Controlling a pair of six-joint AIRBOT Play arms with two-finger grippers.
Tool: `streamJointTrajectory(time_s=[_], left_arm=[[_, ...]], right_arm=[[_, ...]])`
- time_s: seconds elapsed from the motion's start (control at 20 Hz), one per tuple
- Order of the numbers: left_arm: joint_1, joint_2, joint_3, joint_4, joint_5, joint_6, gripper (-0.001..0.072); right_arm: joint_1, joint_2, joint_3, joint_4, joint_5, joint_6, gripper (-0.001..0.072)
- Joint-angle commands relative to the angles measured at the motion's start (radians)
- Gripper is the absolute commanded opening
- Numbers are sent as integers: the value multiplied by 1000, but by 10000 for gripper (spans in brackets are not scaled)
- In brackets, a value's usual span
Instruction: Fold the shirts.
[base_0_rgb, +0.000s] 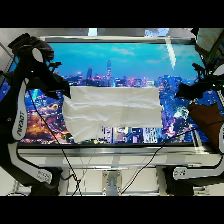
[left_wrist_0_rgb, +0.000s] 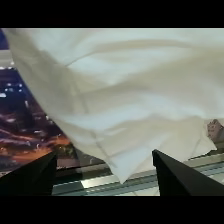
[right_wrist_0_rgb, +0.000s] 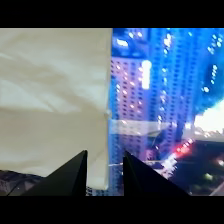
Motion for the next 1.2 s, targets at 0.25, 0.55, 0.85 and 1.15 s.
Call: streamJointTrajectory(time_s=[0.25,0.55,0.85,1.15], left_arm=[[58,594,-896,-104,505,16,642],[57,680,-1298,-363,776,19,642],[57,679,-1302,-362,781,-8,642],[57,679,-1307,-362,756,-59,642]], right_arm=[[-271,289,-590,301,-96,-254,279],[-376,332,-810,502,-165,-336,420],[-376,332,-819,503,-171,-338,420],[-376,332,-819,503,-173,-349,420]])
